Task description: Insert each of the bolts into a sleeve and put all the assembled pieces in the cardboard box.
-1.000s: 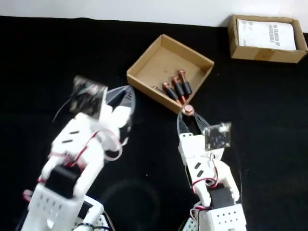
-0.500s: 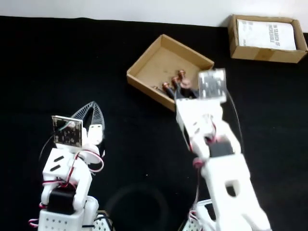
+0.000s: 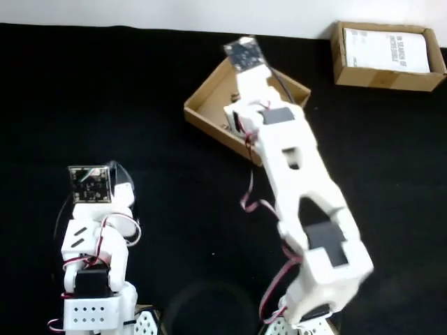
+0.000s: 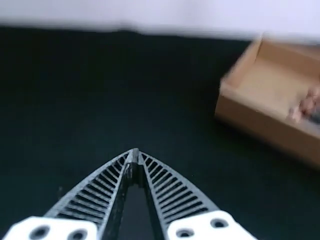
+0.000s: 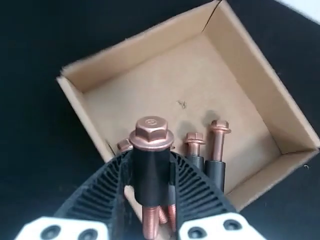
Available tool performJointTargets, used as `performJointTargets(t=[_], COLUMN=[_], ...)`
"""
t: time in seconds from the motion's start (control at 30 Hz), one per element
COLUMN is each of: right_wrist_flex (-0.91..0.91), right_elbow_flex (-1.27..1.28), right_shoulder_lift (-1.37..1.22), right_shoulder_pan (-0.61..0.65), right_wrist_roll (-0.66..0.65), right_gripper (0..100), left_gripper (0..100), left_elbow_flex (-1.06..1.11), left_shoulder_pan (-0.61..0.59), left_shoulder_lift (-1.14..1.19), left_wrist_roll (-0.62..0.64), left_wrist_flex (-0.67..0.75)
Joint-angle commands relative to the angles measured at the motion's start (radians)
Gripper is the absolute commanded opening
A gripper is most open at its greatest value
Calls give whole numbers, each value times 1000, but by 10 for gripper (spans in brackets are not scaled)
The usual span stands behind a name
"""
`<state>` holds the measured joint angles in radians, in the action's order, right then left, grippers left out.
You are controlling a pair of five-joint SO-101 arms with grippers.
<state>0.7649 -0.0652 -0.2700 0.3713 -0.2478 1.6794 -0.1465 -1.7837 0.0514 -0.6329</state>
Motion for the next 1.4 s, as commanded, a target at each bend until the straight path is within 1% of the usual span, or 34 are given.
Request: performJointTargets(t=[0.0,0.1,0.27,0.43,0.57,0.63,0.77,0.8,0.9,1.1,1.13,1.23,1.3,1.37], right_wrist_flex=[68,131,288,486,570,588,591,593,618,825,866,983,1000,998], right_elbow_flex=[-268,-423,-653,-751,-805,-829,-868,-883,-937,-1115,-1161,-1337,-1465,-1587], right_shoulder_lift=[-133,-245,-374,-501,-555,-562,-559,-556,-541,-486,-473,-441,-421,-400], right_shoulder_pan=[7,7,8,-8,-19,-19,-18,-16,-18,-13,-13,-13,-18,-33], right_wrist_roll=[-60,-126,-190,-292,-293,-293,-298,-296,-296,-292,-273,-144,-69,-40], right_gripper=[6,6,6,9,22,91,292,310,295,235,222,170,120,60], left_gripper=[8,8,8,9,9,9,9,9,9,9,9,9,9,9], left_elbow_flex=[18,18,18,18,18,18,18,18,18,18,18,18,18,18], left_shoulder_pan=[28,62,64,65,65,65,65,65,65,65,65,65,65,65], left_shoulder_lift=[1,1,1,1,1,1,1,1,1,1,1,1,1,2], left_wrist_roll=[-6,-6,-8,-8,-8,-8,-8,-8,-8,-8,-8,-8,-8,-8], left_wrist_flex=[-115,-127,-127,-127,-129,-129,-129,-129,-129,-129,-129,-129,-129,-129])
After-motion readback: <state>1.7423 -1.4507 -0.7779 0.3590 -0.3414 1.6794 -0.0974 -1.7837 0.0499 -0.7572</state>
